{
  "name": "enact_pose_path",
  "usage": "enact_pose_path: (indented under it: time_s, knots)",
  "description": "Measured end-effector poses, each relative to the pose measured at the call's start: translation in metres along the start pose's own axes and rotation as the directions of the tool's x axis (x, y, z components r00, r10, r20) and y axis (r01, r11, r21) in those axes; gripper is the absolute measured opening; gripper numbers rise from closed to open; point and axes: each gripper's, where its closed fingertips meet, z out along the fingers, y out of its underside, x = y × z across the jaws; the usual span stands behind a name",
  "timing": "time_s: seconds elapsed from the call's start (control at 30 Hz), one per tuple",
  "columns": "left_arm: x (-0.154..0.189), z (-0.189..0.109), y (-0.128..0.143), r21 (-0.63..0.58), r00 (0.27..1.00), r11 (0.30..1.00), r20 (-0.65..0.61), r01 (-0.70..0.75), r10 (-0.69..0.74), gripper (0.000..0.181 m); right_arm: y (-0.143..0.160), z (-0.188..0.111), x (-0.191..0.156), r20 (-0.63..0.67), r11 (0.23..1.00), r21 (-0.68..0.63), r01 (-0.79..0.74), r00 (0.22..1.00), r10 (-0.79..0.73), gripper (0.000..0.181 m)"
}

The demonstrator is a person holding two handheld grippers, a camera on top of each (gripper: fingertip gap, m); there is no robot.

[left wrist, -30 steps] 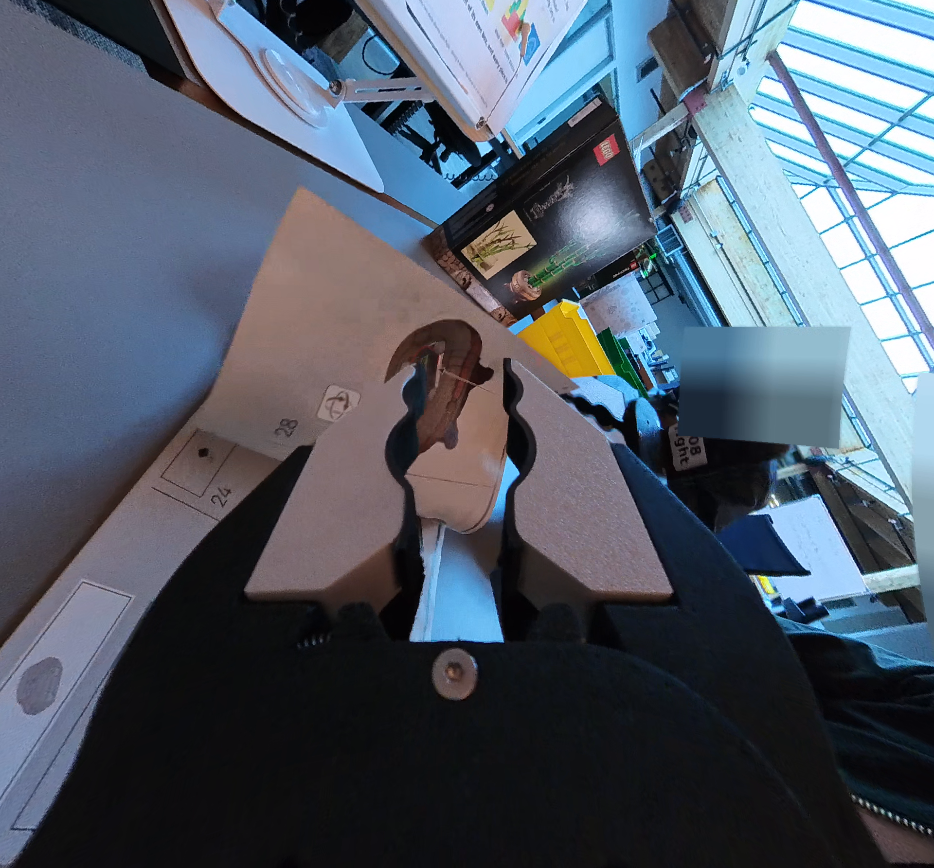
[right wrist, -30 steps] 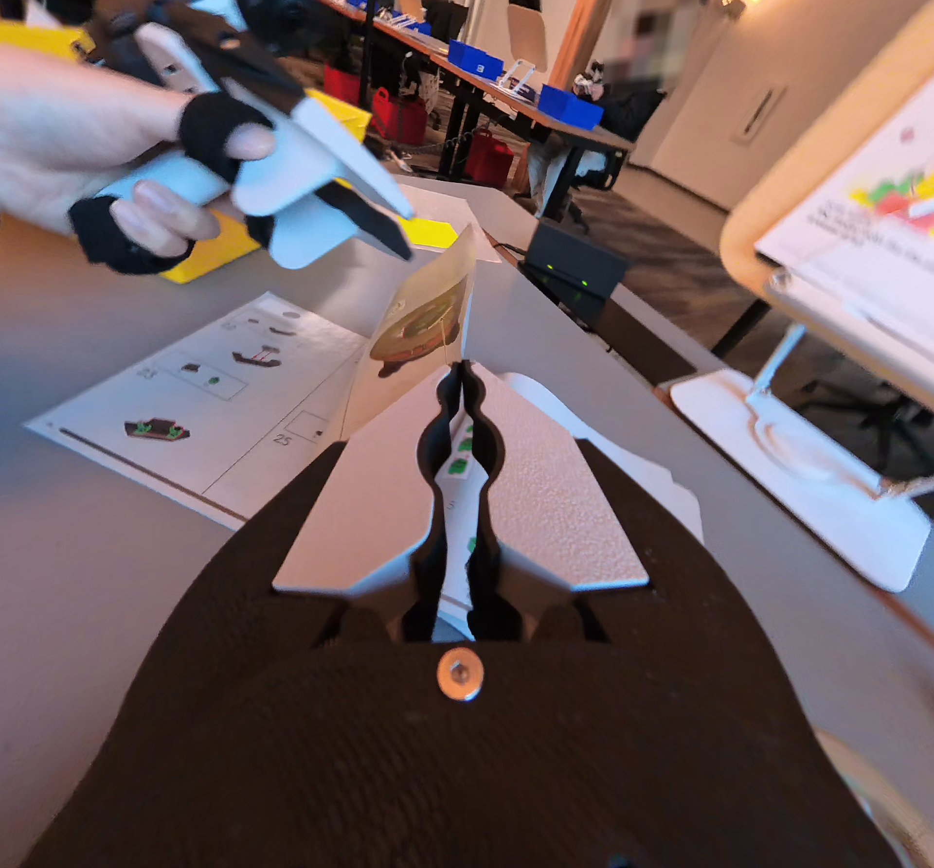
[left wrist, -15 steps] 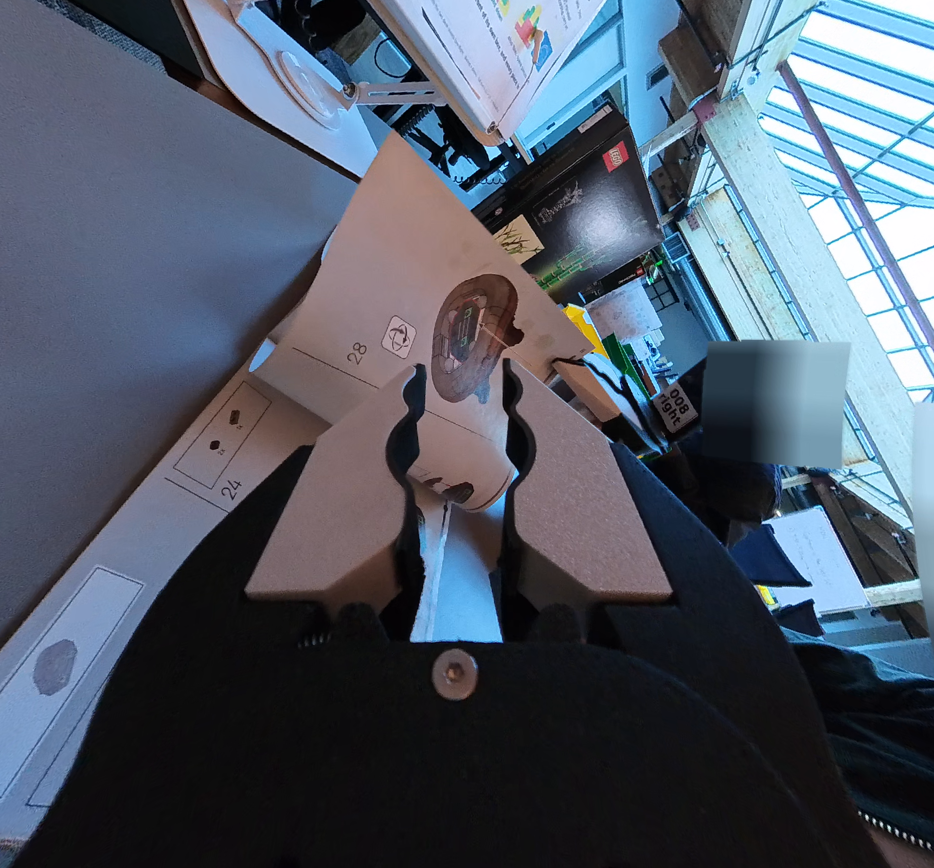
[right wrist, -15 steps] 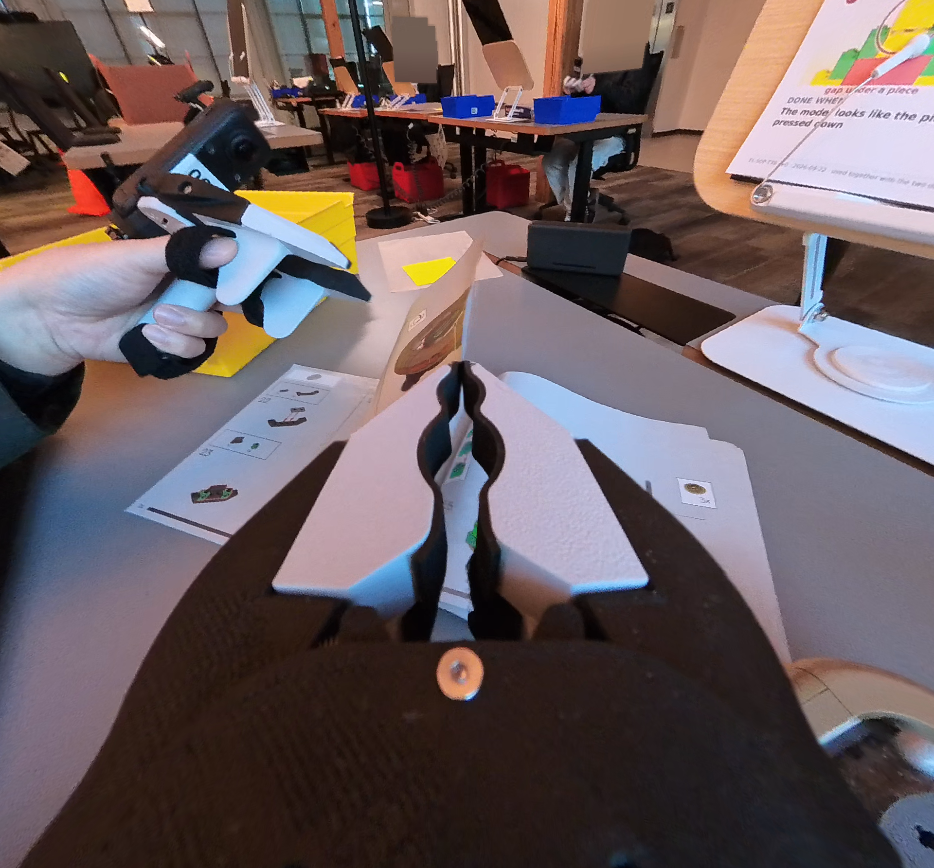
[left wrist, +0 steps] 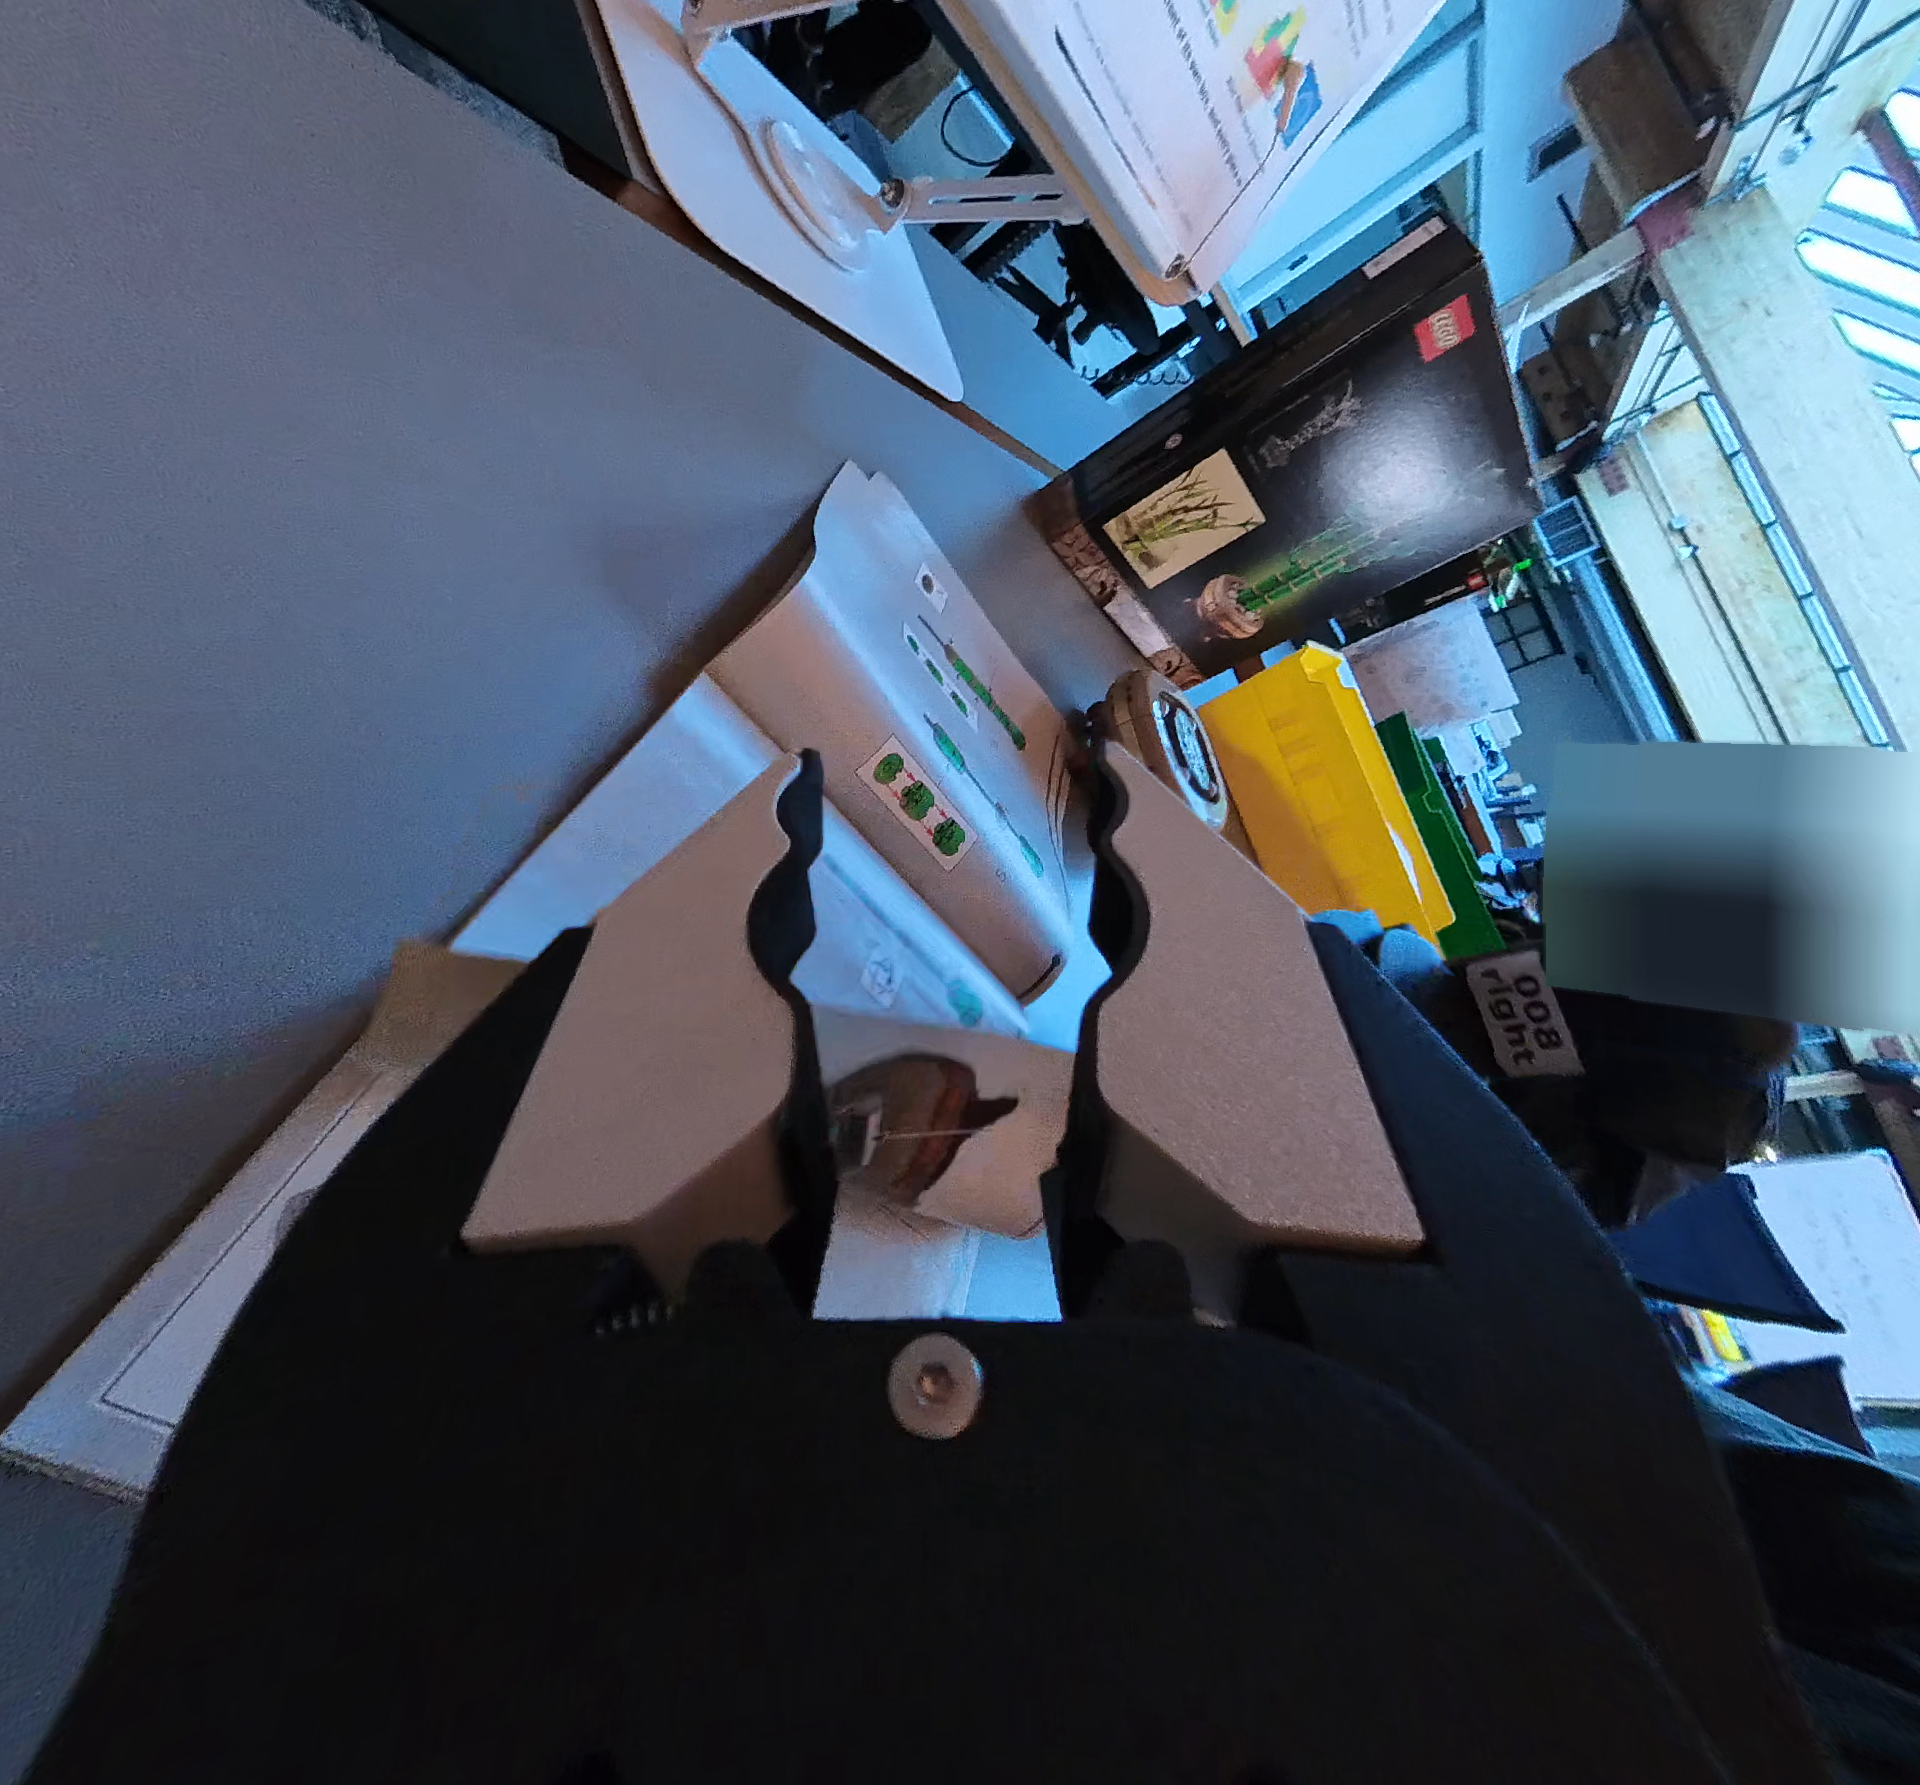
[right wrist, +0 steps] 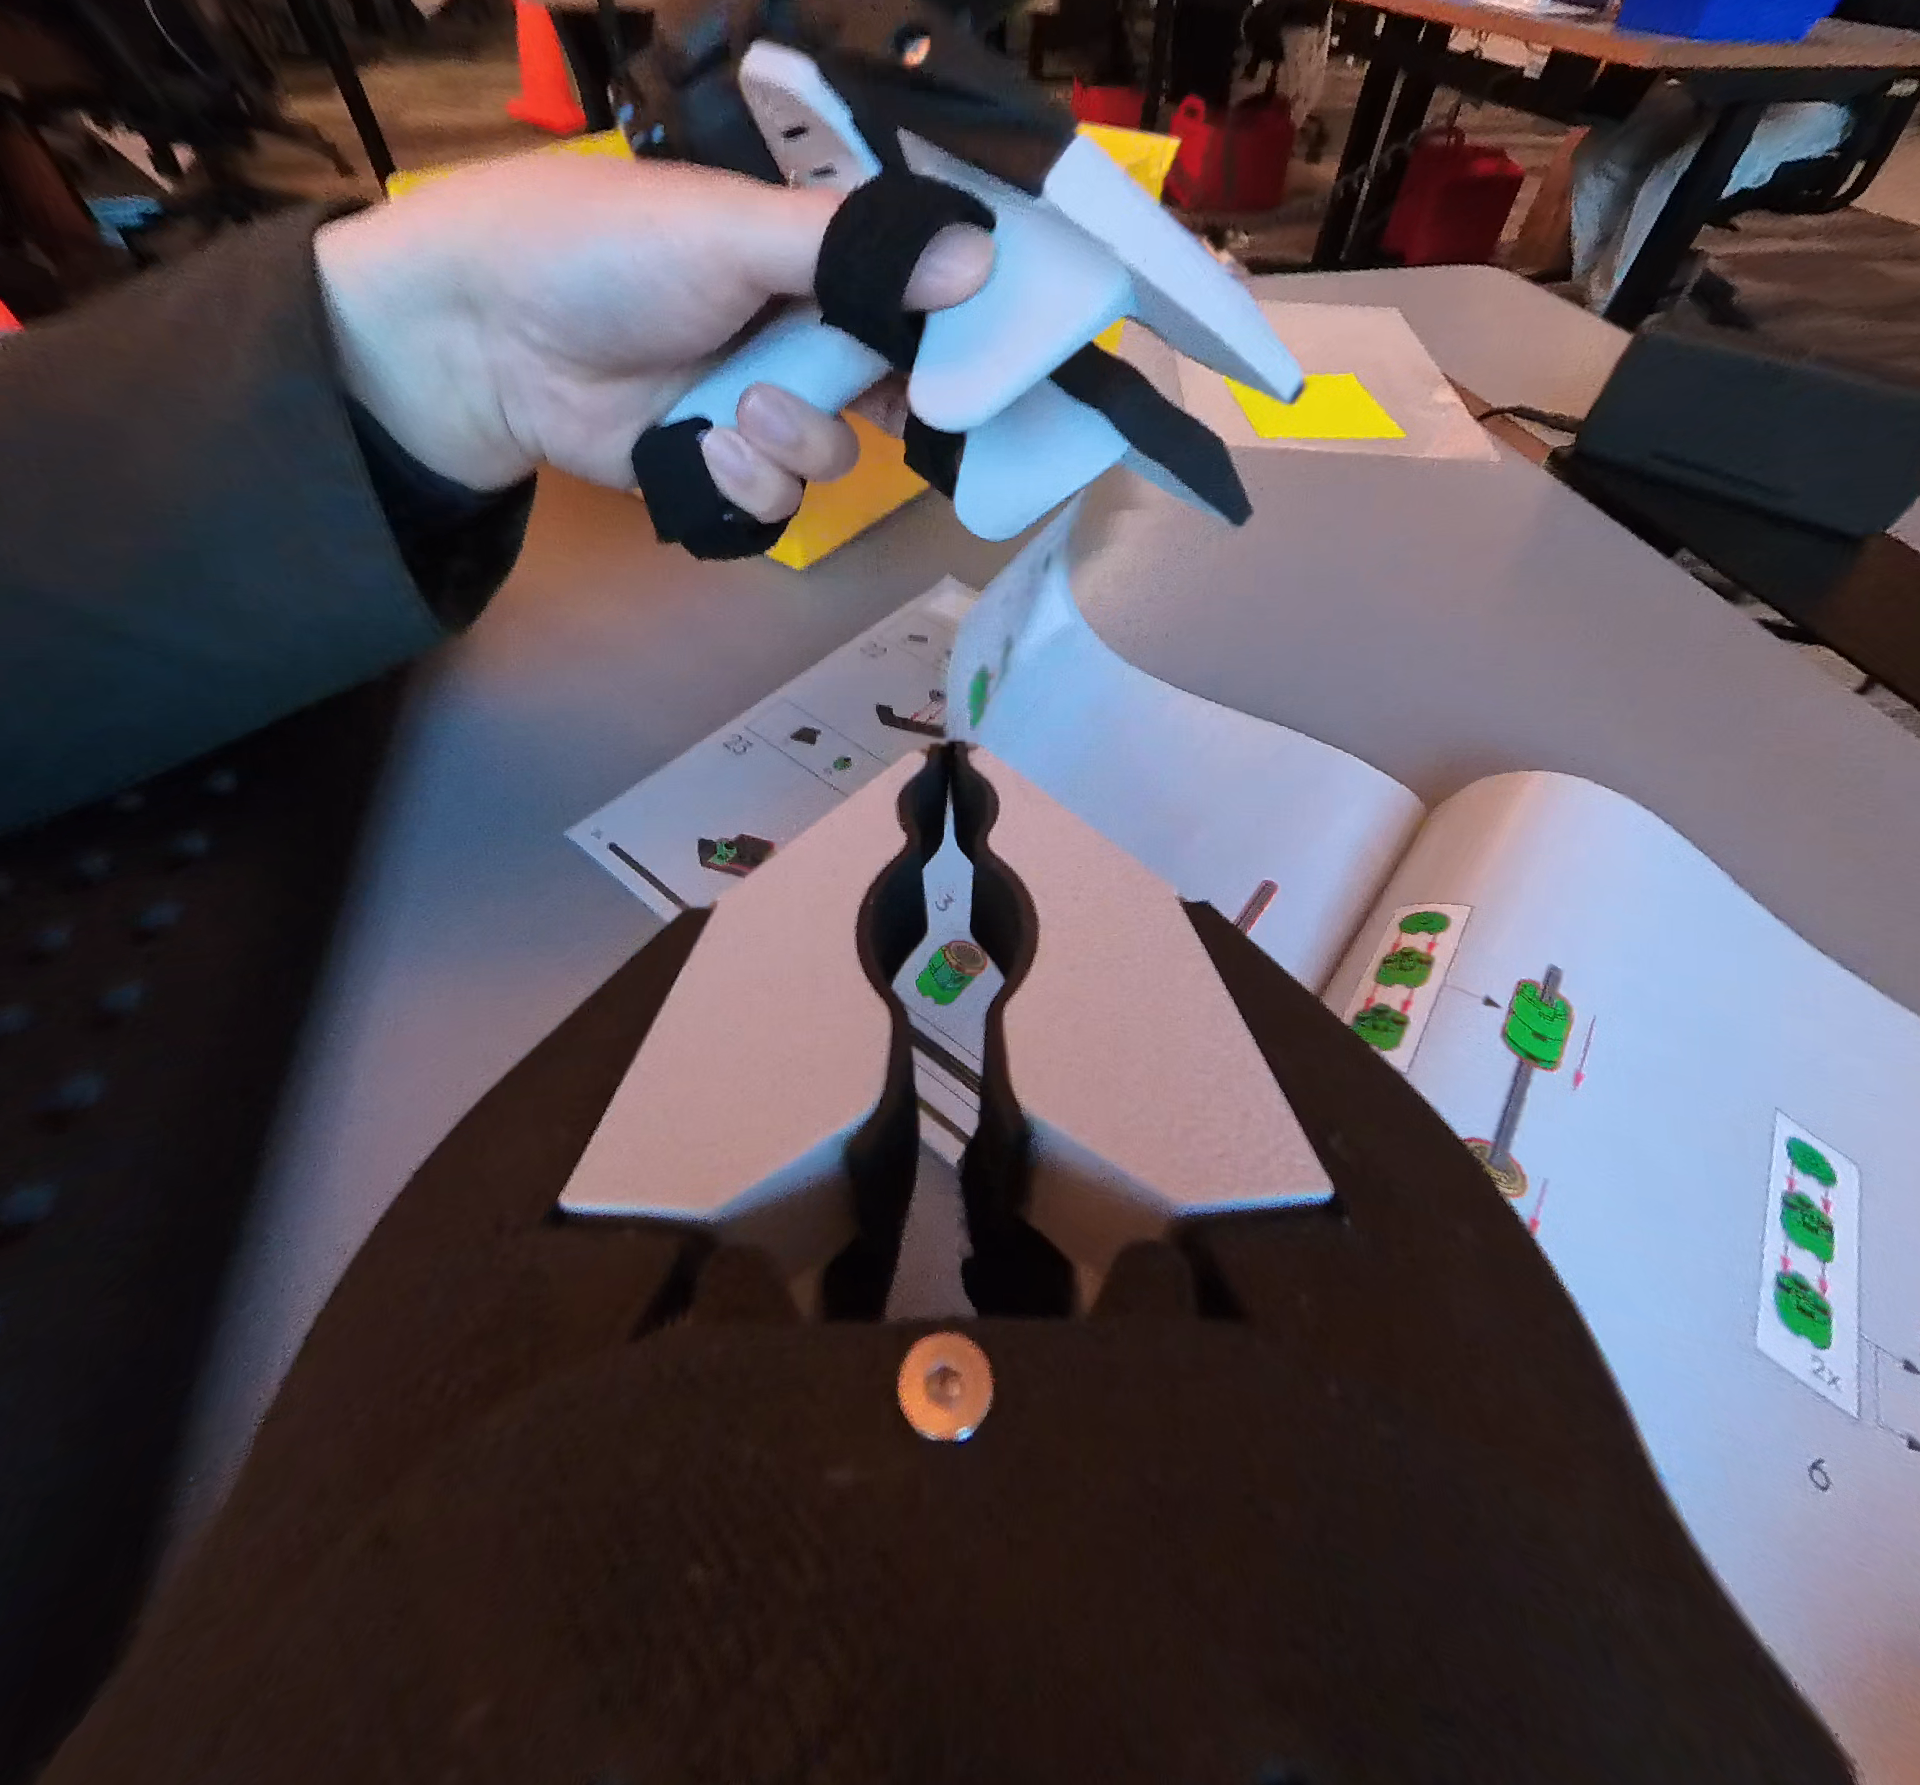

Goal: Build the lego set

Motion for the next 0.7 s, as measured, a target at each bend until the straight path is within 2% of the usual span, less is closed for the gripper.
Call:
enact_pose_path:
  time_s: [0.2,0.33,0.53,0.6,0.7]
  knots:
    - [-0.001,0.003,0.005,-0.030,1.000,0.999,0.020,-0.022,0.023,0.049,0.008,0.006,-0.009,-0.014,0.991,-0.066,0.120,0.993,-0.121,0.000]
    - [0.004,0.005,0.006,-0.036,0.999,0.998,0.005,-0.043,0.043,0.047,0.017,0.013,-0.034,0.093,0.967,-0.098,0.234,0.970,-0.226,0.000]
    - [0.008,0.005,0.006,-0.031,0.999,0.999,-0.015,-0.041,0.040,0.046,0.047,0.024,-0.046,0.119,0.813,-0.249,0.527,0.849,-0.514,0.000]
    - [0.008,0.005,0.005,-0.029,0.999,0.999,-0.017,-0.039,0.038,0.046,0.050,0.026,-0.046,0.116,0.767,-0.273,0.581,0.811,-0.574,0.000]
    - [0.007,0.005,0.005,-0.029,0.999,0.999,-0.014,-0.042,0.041,0.046,0.051,0.028,-0.048,0.115,0.747,-0.278,0.604,0.793,-0.599,0.000]
